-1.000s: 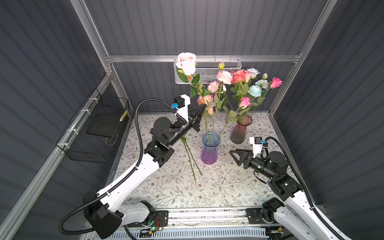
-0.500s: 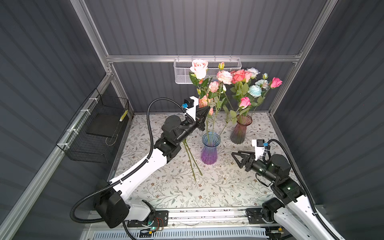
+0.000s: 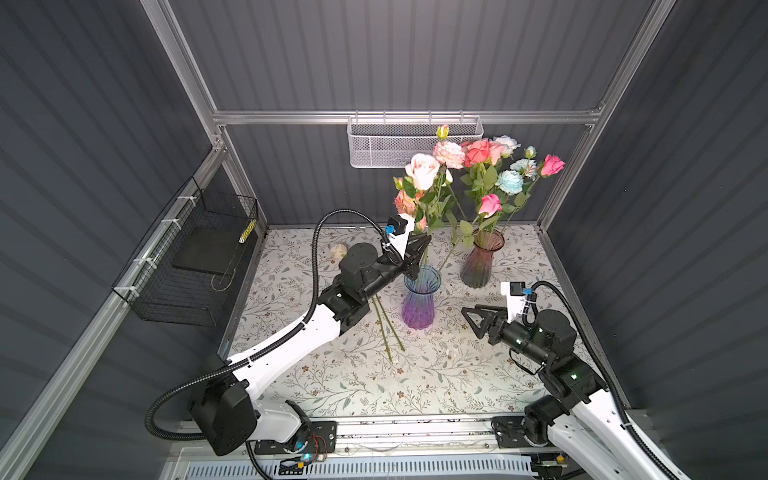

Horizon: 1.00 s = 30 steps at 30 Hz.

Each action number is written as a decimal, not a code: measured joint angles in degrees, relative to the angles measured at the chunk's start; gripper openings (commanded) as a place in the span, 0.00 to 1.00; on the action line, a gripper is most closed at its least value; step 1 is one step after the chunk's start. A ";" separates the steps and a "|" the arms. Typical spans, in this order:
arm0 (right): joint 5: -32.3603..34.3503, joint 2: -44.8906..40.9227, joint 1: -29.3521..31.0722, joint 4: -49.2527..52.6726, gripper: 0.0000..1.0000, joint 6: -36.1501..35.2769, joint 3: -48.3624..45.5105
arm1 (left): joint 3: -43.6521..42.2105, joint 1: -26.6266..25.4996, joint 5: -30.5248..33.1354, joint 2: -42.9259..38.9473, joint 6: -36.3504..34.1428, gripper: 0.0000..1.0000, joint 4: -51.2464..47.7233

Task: Arrange the flowers into the vase
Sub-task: 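Lower the pale pink rose stem into the blue-purple vase with the left gripper, then open the left gripper and draw it back toward the white roses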

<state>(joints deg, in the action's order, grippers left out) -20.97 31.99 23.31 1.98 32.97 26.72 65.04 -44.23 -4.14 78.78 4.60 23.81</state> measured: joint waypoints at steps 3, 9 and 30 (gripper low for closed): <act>0.02 0.20 0.00 0.00 0.75 0.00 0.02 | -0.46 0.00 0.37 0.00 -0.26 0.26 -0.68; 0.02 0.81 0.00 0.00 0.75 0.02 0.00 | -0.61 0.00 0.59 0.00 -0.59 0.32 -1.99; 0.11 3.89 0.00 -0.17 0.74 0.17 0.17 | -12.81 0.00 15.98 -21.38 1.42 0.69 -18.12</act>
<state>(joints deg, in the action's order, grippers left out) -20.86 35.88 23.31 1.80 33.15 26.89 52.23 -44.23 11.84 57.41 6.02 5.69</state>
